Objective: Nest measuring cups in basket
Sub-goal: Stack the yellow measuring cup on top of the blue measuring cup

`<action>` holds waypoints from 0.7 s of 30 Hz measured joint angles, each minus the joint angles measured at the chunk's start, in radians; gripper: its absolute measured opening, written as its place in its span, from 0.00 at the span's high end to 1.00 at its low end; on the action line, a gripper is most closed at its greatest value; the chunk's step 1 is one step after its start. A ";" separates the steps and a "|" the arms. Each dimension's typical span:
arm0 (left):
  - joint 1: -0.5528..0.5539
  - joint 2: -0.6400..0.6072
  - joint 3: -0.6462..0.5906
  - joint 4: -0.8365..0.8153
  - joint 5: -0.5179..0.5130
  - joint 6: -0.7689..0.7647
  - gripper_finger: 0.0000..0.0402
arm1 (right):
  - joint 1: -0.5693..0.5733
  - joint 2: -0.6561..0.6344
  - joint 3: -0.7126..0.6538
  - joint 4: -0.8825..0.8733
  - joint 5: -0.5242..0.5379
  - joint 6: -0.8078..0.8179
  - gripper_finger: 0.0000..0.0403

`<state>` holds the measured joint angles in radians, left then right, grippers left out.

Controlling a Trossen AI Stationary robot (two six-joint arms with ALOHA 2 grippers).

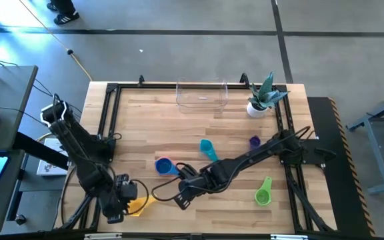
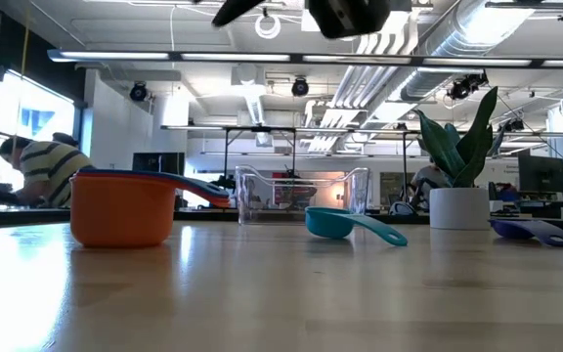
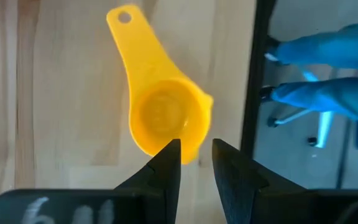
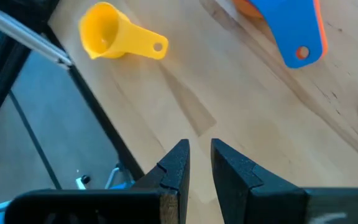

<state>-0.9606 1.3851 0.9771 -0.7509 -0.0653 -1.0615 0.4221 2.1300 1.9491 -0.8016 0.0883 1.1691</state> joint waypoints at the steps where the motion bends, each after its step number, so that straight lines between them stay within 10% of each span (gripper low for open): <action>1: -0.003 0.017 0.000 0.000 -0.001 0.000 0.80 | 0.001 -0.010 0.000 0.002 0.009 -0.009 0.86; 21: -0.009 0.194 0.000 -0.064 -0.047 -0.142 0.81 | 0.024 -0.090 0.000 -0.096 0.057 -0.165 0.86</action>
<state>-0.9691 1.5791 0.9771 -0.8149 -0.1126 -1.2037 0.4461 2.0403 1.9495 -0.8979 0.1454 1.0044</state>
